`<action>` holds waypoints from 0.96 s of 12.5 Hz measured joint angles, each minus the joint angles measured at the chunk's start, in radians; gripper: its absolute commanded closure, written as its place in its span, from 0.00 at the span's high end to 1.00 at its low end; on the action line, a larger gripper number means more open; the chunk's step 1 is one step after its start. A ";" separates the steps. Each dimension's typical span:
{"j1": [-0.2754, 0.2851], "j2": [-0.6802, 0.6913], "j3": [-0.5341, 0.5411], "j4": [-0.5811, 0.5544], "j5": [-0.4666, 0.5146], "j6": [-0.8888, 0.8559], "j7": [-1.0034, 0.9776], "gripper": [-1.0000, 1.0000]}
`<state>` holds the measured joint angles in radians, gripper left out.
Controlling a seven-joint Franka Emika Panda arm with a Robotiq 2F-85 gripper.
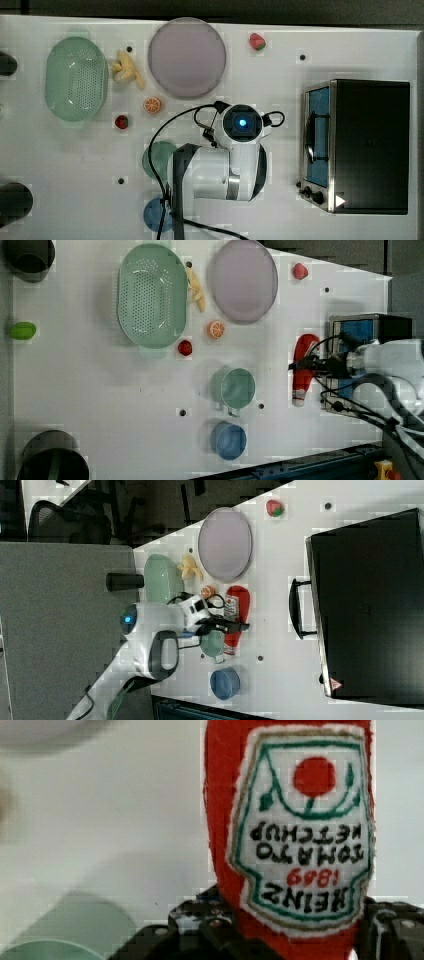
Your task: Pick ketchup from plate and place it on table.
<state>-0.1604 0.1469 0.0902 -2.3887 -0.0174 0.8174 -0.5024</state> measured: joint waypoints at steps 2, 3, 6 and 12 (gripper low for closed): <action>0.001 0.049 -0.002 -0.018 0.005 0.050 0.000 0.74; -0.002 0.073 -0.003 -0.016 0.013 0.079 0.000 0.85; -0.005 0.136 -0.008 -0.010 0.008 0.143 0.000 1.00; -0.004 -0.010 0.009 0.047 0.014 -0.067 0.055 1.00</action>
<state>-0.1646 0.1367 0.0989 -2.3418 -0.0029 0.7505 -0.4478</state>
